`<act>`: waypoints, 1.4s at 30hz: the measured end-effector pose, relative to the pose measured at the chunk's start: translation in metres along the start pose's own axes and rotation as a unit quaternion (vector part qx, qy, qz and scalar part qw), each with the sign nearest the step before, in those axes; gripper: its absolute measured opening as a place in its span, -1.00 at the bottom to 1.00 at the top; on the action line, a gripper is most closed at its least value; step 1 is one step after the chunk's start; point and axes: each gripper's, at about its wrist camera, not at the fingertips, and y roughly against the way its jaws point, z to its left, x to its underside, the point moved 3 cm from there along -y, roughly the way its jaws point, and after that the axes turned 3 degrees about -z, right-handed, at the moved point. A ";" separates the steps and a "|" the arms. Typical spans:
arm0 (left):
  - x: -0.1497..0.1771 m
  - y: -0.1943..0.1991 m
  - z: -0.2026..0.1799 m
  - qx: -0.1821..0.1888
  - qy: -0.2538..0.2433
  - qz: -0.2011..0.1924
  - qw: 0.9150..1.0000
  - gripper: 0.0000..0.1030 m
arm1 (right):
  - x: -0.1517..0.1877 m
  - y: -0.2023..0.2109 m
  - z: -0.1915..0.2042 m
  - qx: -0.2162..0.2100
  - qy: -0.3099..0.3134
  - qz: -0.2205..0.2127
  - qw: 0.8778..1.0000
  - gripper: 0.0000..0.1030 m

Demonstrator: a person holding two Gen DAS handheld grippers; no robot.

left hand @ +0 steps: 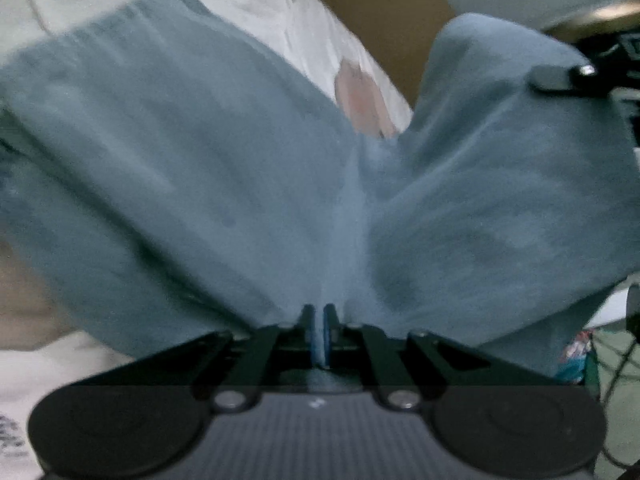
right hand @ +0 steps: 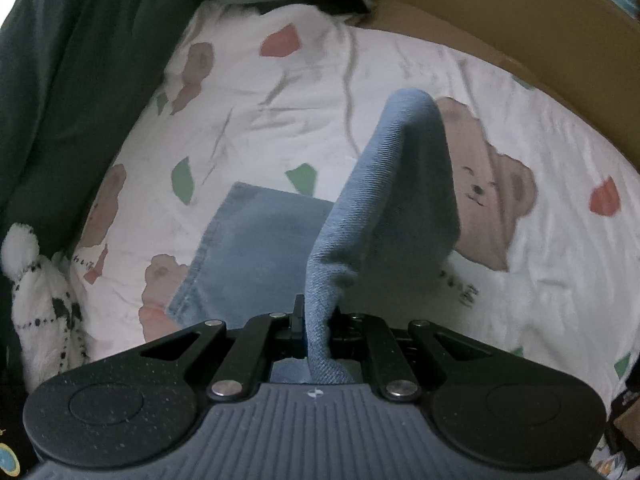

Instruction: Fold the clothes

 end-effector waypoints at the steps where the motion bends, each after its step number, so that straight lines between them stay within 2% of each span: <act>1: -0.003 0.008 0.002 -0.001 0.005 -0.008 1.000 -0.94 | -0.002 -0.004 0.006 -0.001 0.004 0.001 1.000 -0.89; 4: -0.013 0.029 0.005 -0.011 -0.001 -0.035 0.999 -0.94 | -0.008 -0.015 0.024 -0.006 0.008 0.005 1.000 -0.89; 8: -0.031 0.055 0.014 -0.014 0.017 -0.079 0.997 -0.93 | -0.012 -0.036 0.044 -0.016 0.004 0.009 1.000 -0.89; 15: -0.043 0.087 0.034 -0.040 0.039 -0.139 0.989 -0.93 | -0.011 -0.081 0.080 -0.006 0.017 0.007 1.000 -0.89; 24: -0.050 0.100 0.053 -0.071 0.058 -0.161 0.983 -0.93 | -0.005 -0.128 0.111 0.000 0.053 0.023 0.998 -0.88; 34: -0.054 0.104 0.058 -0.081 0.058 -0.168 0.981 -0.93 | -0.005 -0.149 0.127 0.023 0.078 0.036 0.996 -0.88; 42: -0.053 0.109 0.064 -0.090 0.062 -0.168 0.980 -0.94 | 0.001 -0.175 0.139 0.010 0.117 0.071 0.991 -0.86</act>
